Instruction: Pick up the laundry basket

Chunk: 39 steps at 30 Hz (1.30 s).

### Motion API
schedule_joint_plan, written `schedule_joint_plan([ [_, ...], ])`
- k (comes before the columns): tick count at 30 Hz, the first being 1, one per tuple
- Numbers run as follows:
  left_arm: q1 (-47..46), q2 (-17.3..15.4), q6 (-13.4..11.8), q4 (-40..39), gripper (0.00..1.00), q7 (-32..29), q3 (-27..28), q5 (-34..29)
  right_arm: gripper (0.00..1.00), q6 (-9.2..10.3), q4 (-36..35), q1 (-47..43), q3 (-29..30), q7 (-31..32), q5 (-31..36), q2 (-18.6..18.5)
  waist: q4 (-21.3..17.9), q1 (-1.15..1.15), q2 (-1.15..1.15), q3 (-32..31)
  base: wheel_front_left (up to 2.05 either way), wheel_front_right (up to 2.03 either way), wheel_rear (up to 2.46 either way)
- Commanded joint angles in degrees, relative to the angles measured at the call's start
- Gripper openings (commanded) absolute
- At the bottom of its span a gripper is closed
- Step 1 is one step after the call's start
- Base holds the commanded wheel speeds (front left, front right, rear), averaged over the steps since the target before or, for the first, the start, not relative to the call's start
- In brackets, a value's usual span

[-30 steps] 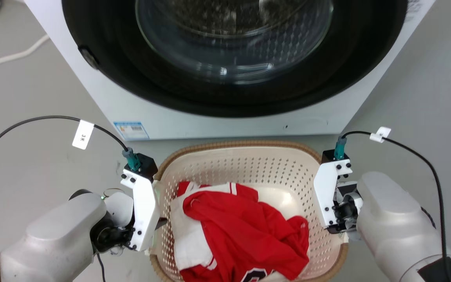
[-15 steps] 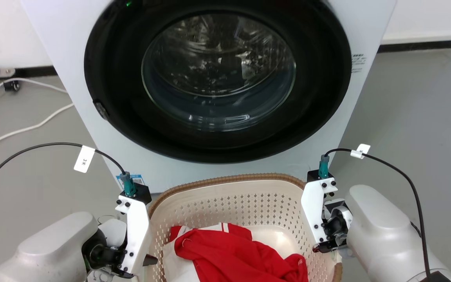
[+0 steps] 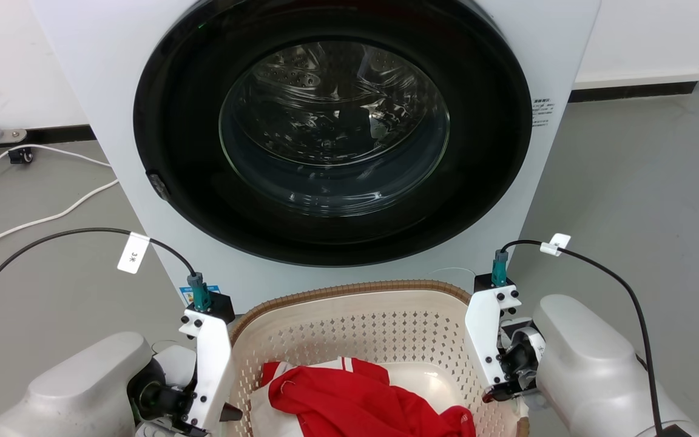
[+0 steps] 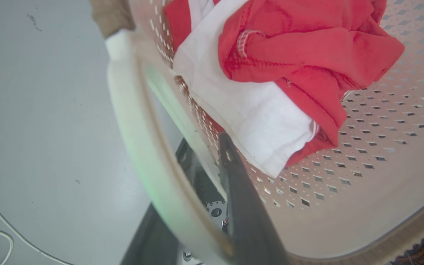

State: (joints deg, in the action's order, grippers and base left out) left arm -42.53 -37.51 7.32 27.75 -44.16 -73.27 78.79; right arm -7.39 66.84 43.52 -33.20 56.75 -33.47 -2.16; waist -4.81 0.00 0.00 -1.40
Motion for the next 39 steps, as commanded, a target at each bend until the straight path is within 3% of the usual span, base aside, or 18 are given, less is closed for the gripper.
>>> schedule_joint_plan([
  [1,0.2,-0.8,0.3,0.4,0.0,-0.2,-0.2,-0.7,0.0,-0.18,0.3,0.4,-0.5,-0.3,0.2,-1.3,0.1,0.0,0.0,0.0,0.0,0.0,0.0],
  [39,-0.4,0.3,0.3,1.6,0.0,-0.2,-0.1,-1.2,0.0,-0.18,1.9,1.2,-5.8,-2.6,-5.0,-1.2,0.7,0.0,0.0,-0.4,0.0,0.0,0.0],
])
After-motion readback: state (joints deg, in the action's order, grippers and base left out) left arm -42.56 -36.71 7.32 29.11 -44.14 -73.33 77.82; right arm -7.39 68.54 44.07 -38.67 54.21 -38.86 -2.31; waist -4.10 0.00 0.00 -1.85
